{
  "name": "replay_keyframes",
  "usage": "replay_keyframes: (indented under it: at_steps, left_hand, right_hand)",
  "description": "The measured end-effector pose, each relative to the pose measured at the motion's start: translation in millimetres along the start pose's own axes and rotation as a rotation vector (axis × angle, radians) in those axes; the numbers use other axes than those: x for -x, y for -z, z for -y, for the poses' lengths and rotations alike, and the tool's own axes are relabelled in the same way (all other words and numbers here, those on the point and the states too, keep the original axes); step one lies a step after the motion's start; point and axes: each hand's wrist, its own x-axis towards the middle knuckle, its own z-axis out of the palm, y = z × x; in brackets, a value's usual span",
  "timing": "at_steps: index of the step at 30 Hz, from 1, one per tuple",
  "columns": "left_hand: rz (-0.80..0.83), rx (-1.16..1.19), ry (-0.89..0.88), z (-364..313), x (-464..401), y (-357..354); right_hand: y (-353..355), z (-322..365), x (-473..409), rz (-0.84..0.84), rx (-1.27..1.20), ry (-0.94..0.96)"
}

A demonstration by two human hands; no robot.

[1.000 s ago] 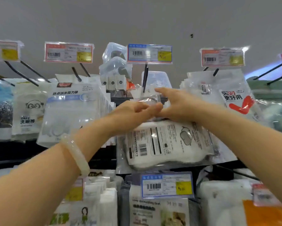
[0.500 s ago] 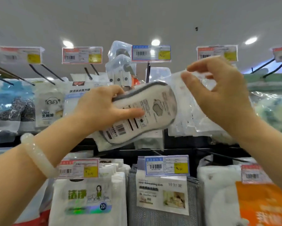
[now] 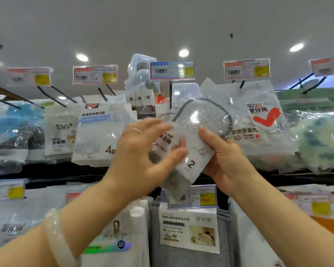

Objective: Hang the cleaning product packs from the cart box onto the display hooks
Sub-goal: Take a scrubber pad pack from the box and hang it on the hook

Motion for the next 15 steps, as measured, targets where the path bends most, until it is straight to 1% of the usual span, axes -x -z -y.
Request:
replay_keyframes:
  at_steps: [1,3,4,5,7,9,10,12,14,15]
  left_hand:
    - [0.023,0.066,0.092,2,-9,5]
    - [0.187,0.284,0.268,4,-26,12]
    - [0.257,0.405,0.315,5,-32,14]
    - [0.304,0.487,0.326,6,-36,14]
    - [0.342,0.541,0.308,11,-38,12]
    - [0.347,0.578,0.321,16,-38,8]
    - [0.346,0.600,0.335,19,-37,6]
    - [0.359,0.615,0.368,24,-35,1]
    - [0.366,0.609,0.392,27,-37,-4]
    - [0.361,0.623,0.400,28,-40,-6]
  right_hand:
    - [2,1,0,0.050,0.052,-0.016]
    - [2,3,0,0.174,0.201,-0.030]
    - [2,2,0,0.225,0.254,-0.039]
    - [1,2,0,0.258,0.291,-0.059]
    - [1,1,0,0.299,0.338,-0.126]
    - [2,2,-3,0.274,0.376,-0.131]
    - [4,3,-7,0.225,0.404,-0.088]
    - [8,7,-14,0.102,0.499,0.080]
    - [8,16,-21,0.084,0.591,0.250]
    - [8,20,-25,0.108,0.621,0.284]
